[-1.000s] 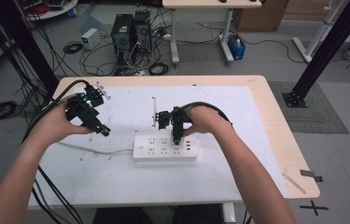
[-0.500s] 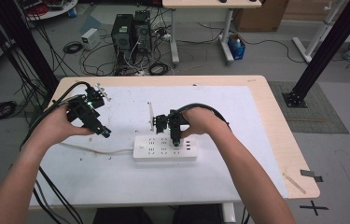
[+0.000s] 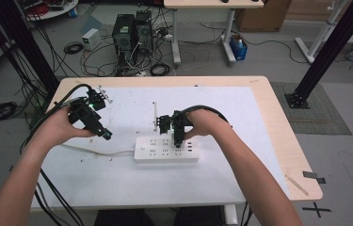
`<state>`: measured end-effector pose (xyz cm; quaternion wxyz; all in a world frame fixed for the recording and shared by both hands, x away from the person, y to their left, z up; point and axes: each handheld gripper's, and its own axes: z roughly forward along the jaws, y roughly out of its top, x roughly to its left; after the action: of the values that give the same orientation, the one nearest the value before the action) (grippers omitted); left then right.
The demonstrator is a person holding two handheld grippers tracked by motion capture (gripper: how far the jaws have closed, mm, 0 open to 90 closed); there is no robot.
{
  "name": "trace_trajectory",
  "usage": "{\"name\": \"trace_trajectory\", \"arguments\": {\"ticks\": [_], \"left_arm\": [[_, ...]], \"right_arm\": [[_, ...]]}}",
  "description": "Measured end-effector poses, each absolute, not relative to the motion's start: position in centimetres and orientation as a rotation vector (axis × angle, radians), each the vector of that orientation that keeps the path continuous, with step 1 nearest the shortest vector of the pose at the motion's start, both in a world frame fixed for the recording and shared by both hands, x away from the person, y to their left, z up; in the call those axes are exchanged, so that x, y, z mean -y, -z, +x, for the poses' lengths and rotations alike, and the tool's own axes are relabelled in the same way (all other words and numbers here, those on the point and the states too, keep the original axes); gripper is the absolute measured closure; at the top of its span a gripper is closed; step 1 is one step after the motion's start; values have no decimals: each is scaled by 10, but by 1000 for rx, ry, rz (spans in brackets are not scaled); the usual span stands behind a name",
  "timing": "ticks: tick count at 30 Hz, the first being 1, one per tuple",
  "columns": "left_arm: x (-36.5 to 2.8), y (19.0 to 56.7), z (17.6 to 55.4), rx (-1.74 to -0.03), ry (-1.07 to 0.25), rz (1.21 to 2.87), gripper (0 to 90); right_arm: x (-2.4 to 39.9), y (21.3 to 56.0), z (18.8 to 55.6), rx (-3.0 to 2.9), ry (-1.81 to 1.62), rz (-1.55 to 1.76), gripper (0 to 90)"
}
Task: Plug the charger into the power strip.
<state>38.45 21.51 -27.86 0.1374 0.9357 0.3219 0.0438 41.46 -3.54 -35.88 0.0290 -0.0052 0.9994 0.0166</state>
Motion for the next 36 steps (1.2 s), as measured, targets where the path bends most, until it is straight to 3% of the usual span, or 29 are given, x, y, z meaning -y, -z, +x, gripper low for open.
{"name": "trace_trajectory", "arguments": {"ticks": [14, 23, 24, 25, 26, 29, 31, 36], "left_arm": [[-207, 276, 386, -917, -124, 2702, 177], [-210, 277, 385, -921, -129, 2693, 177], [-209, 277, 384, -921, -125, 2696, 177], [-209, 277, 384, -918, -128, 2708, 177], [-209, 277, 384, -915, -130, 2708, 177], [-209, 276, 387, -920, -124, 2703, 177], [-207, 275, 389, -930, -131, 2705, 177], [-200, 273, 395, -935, -143, 2719, 177]], "right_arm": [[28, 365, 412, -3061, 5, -17, 630], [42, 368, 416, -3082, -183, 7, 617], [43, 369, 418, -3097, -188, 3, 581], [43, 372, 420, -3121, -151, 45, 390], [45, 375, 422, -3114, -108, 98, 312], [56, 364, 423, -3119, -225, 161, 298], [65, 349, 423, -3094, -321, 246, 236], [100, 314, 426, -3013, -428, 517, 223]]}}
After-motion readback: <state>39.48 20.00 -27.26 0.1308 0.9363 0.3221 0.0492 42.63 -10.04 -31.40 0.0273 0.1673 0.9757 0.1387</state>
